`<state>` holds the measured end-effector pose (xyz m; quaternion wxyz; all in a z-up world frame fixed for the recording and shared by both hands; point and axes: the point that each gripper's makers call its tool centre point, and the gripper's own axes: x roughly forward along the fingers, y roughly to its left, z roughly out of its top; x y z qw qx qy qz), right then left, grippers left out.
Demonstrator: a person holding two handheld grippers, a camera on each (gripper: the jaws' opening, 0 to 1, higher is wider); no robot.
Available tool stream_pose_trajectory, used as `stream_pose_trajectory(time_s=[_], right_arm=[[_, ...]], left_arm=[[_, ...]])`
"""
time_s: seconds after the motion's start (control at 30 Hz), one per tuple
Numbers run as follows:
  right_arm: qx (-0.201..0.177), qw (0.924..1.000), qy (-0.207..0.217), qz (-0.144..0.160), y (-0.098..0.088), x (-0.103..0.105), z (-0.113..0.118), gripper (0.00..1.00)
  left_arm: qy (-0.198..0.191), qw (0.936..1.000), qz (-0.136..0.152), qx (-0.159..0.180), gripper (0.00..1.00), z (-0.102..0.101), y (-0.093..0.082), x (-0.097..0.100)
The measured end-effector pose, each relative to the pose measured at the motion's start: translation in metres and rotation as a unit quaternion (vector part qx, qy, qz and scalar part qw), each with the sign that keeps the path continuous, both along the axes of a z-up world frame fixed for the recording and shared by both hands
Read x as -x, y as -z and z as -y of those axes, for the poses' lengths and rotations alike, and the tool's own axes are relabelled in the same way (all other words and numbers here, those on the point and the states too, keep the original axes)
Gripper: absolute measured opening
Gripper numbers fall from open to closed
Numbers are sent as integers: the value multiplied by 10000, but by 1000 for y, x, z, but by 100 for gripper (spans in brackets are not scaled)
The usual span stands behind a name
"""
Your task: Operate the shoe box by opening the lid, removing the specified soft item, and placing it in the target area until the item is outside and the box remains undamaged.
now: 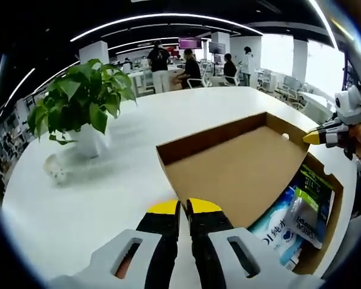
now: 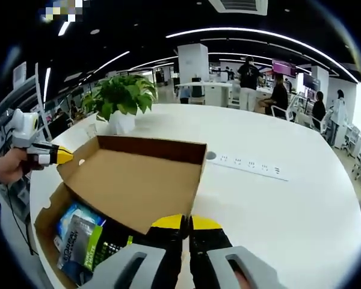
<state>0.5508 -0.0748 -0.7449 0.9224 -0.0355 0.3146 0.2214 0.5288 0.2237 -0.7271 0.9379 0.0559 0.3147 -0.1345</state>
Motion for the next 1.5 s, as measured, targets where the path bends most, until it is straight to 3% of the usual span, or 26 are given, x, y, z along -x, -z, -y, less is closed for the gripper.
stream_pose_trajectory(time_s=[0.97,1.5], right_arm=[[84,9998,149,-128,8,-2,2,0],[133,9997,121,-186,11,3,4,2]], left_arm=[[59,9996,-285,-54,0,1,20,-11],[72,9996,-273,-48,0,2,19,-8]])
